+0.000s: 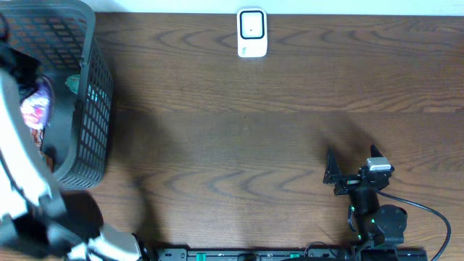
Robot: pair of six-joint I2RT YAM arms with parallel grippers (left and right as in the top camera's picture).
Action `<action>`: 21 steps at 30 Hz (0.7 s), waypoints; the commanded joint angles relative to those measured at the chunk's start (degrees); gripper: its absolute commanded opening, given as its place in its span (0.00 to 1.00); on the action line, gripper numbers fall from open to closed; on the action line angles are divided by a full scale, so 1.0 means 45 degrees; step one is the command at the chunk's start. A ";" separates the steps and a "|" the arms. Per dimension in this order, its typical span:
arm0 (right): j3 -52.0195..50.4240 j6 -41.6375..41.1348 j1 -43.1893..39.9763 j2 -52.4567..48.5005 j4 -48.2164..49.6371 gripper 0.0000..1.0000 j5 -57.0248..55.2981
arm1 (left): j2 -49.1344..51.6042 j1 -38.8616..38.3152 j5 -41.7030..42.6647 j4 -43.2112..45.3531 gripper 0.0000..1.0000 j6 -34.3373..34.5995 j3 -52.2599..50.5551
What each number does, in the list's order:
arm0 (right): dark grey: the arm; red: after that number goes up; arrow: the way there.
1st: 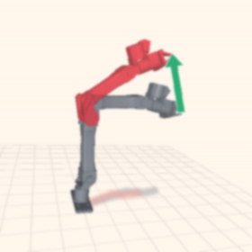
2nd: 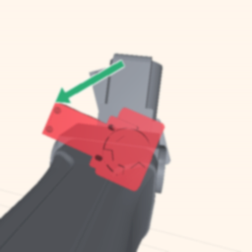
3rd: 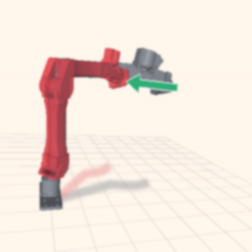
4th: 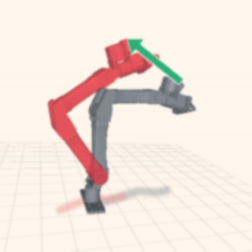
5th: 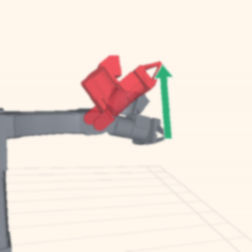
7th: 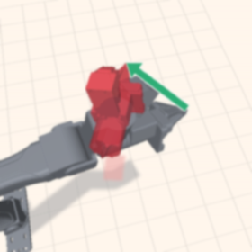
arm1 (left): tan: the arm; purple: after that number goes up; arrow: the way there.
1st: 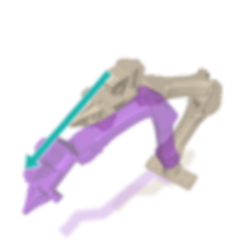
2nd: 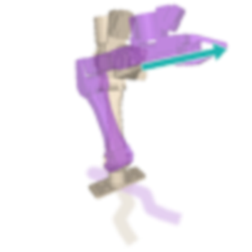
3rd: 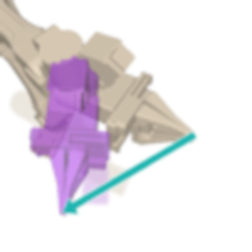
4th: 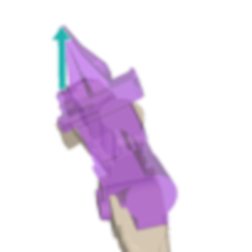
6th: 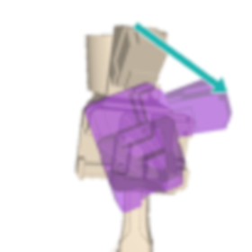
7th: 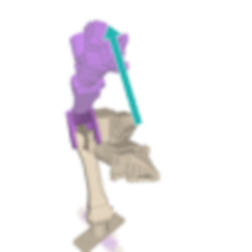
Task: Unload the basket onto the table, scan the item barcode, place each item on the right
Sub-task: 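Lift the purple pack and carry it to the white scanner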
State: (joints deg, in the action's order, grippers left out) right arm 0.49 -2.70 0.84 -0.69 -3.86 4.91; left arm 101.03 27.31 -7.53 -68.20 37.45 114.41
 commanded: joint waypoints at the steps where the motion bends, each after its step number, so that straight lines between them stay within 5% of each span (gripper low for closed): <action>1: -0.0044 0.0141 -0.0170 0.0068 -0.0029 0.99 -0.0068 | -0.2055 0.0029 0.0724 0.0369 0.07 -0.0097 0.0238; 12: -0.0039 0.0141 -0.0170 0.0068 -0.0034 0.99 -0.0068 | -0.6198 -0.2234 0.4847 0.1948 0.07 -0.2356 0.0238; 21: -0.0044 0.0141 -0.0170 0.0068 -0.0034 0.99 -0.0063 | -0.6635 -0.5639 0.4959 0.1792 0.07 -0.3716 0.0209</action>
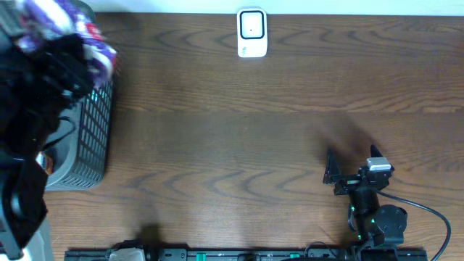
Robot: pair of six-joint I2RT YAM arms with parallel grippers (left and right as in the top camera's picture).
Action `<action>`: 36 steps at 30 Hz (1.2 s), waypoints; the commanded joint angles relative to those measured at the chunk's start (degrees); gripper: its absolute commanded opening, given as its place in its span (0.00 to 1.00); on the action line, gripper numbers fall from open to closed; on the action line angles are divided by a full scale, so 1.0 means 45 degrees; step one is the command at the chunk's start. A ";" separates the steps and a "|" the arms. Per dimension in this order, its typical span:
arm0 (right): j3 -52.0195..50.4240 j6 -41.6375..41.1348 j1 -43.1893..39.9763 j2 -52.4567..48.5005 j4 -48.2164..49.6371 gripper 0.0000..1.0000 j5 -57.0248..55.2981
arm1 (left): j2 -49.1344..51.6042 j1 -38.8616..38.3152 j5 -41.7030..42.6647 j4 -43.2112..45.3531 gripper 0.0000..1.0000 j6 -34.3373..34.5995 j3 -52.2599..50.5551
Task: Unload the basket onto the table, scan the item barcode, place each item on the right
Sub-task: 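Lift the purple pack and carry it to the white scanner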
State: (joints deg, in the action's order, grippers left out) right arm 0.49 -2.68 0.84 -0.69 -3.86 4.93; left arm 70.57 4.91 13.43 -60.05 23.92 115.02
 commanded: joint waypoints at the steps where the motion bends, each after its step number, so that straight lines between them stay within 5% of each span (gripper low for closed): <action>1: -0.0039 0.0136 -0.0170 0.0068 -0.0034 0.99 -0.0073 | 0.0228 -0.0937 0.0296 -0.0092 0.08 -0.0753 0.0073; 15: -0.0044 0.0136 -0.0170 0.0068 -0.0034 0.99 -0.0068 | 0.3852 -0.4046 -0.0340 -0.1860 0.08 -0.1671 0.0063; 24: -0.0039 0.0136 -0.0170 0.0068 -0.0034 0.99 -0.0068 | 0.7184 -0.5051 -0.2798 -0.2720 0.07 -0.1700 0.0063; 36: -0.0039 0.0136 -0.0170 0.0068 -0.0034 0.99 -0.0068 | 1.0559 -0.7354 -0.2841 -0.2662 0.08 -0.2356 0.0063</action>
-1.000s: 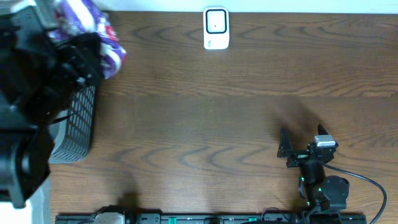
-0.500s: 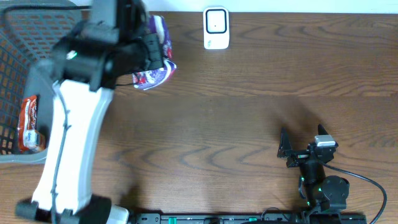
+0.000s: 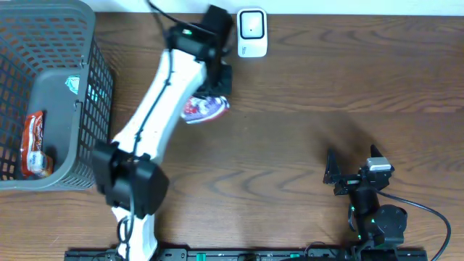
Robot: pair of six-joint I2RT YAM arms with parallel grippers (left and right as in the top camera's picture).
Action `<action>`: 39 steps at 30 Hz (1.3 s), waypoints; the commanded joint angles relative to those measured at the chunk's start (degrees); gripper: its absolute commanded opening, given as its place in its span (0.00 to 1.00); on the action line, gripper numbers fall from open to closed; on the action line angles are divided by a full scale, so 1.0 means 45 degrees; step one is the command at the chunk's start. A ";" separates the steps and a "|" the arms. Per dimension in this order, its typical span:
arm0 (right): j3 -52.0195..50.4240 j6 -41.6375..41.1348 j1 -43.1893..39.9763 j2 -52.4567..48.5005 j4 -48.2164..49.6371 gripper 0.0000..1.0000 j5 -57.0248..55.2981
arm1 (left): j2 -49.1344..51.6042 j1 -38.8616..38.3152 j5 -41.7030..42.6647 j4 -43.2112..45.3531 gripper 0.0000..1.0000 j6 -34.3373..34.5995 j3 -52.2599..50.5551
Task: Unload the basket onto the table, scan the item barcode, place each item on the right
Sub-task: 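Lift the purple pack and carry it to the white scanner, then place the purple pack on the table in front of the scanner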
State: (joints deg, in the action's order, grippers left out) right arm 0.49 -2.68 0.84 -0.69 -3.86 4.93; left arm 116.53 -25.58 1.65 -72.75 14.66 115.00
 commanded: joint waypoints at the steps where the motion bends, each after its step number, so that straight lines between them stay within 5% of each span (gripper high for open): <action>1: -0.0039 0.0136 -0.0170 0.0068 -0.0034 0.99 -0.0073 | 0.0583 -0.0835 -0.0233 0.0427 0.08 -0.0296 0.0068; 9: -0.0039 0.0136 -0.0170 0.0068 -0.0034 0.99 -0.0073 | 0.1685 -0.1938 -0.0243 0.3084 0.08 -0.0189 0.0068; 12: -0.0044 0.0136 -0.0170 0.0068 -0.0034 0.99 -0.0068 | 0.1909 -0.2123 -0.0238 0.3793 0.41 0.0141 0.0068; 22: -0.0044 0.0136 -0.0170 0.0068 -0.0029 0.99 -0.0073 | 0.0491 -0.1627 -0.0238 0.3789 0.49 0.0136 0.0097; 30: -0.0044 0.0136 -0.0170 0.0068 -0.0034 0.99 -0.0068 | -0.3186 0.0923 -0.0238 0.3677 0.51 0.0058 0.0092; 31: -0.0044 0.0136 -0.0170 0.0068 -0.0034 0.99 -0.0073 | -0.3638 0.1413 -0.0238 0.3551 0.63 -0.0073 0.0092; 39: -0.0044 0.0136 -0.0170 0.0068 -0.0034 0.99 -0.0073 | -0.6222 0.6071 -0.0238 0.3288 0.85 -0.0301 0.0092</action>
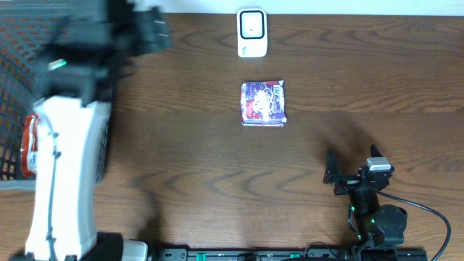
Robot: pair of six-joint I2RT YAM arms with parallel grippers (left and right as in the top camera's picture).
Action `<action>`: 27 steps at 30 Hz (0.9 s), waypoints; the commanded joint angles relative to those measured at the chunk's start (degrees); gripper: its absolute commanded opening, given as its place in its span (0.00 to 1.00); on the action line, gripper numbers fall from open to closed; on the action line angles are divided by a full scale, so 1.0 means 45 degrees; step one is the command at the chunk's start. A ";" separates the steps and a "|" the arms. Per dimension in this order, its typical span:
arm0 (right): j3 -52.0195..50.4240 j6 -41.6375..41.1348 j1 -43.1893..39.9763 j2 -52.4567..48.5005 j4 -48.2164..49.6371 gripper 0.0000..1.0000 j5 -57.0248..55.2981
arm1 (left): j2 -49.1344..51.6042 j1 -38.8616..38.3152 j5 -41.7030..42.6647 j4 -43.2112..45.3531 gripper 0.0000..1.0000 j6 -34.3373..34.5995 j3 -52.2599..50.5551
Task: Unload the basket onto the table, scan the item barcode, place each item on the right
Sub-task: 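Place the purple pack on the table in front of the scanner, then move the left gripper back into the basket and grasp the green wipes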
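A purple and red snack packet (263,104) lies flat on the wooden table, just below the white barcode scanner (252,32) at the far edge. My left arm reaches up over the basket, its gripper (152,32) blurred at the far left, well away from the packet; I cannot make out its fingers. My right gripper (350,156) rests near the front right with its fingers spread and nothing between them.
A grey mesh basket (14,43) stands at the far left, partly covered by my left arm. A red packet (32,145) lies inside it. The table's front edge carries a black rail (239,254).
The purple packet, held by my left gripper just left of the scanner, now lies free on the table below the scanner. My left arm has moved back to the basket side.
My left arm was down in the basket over the purple packet. Then it held the packet above the basket's rim. Then it had it near the scanner. Now the packet lies below the scanner and the arm is over the basket. The right arm never moved.
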State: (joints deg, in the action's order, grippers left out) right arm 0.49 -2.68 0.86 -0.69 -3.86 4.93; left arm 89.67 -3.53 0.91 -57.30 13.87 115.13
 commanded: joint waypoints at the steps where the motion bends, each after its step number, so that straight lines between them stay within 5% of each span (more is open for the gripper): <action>1: -0.0039 0.0136 -0.0175 0.0068 -0.0034 0.99 -0.0068 | -0.0389 0.1797 -0.0073 -0.0175 0.85 -0.0121 0.0063; 14: -0.0044 0.0136 -0.0175 0.0068 -0.0034 0.99 -0.0073 | 0.0986 0.7752 -0.0452 -0.2691 0.93 0.2089 -0.0432; 23: -0.0044 0.0136 -0.0175 0.0068 -0.0029 0.99 -0.0073 | 0.3045 0.7446 0.2035 -0.1763 0.93 0.0665 -0.1205; 27: -0.0039 0.0136 -0.0175 0.0068 -0.0029 0.99 -0.0073 | 0.3978 0.7203 0.1991 -0.1059 0.93 0.1341 -0.1205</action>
State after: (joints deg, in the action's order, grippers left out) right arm 0.49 -2.68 0.84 -0.69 -3.86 4.93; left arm 105.80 29.50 7.25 -62.94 19.46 109.93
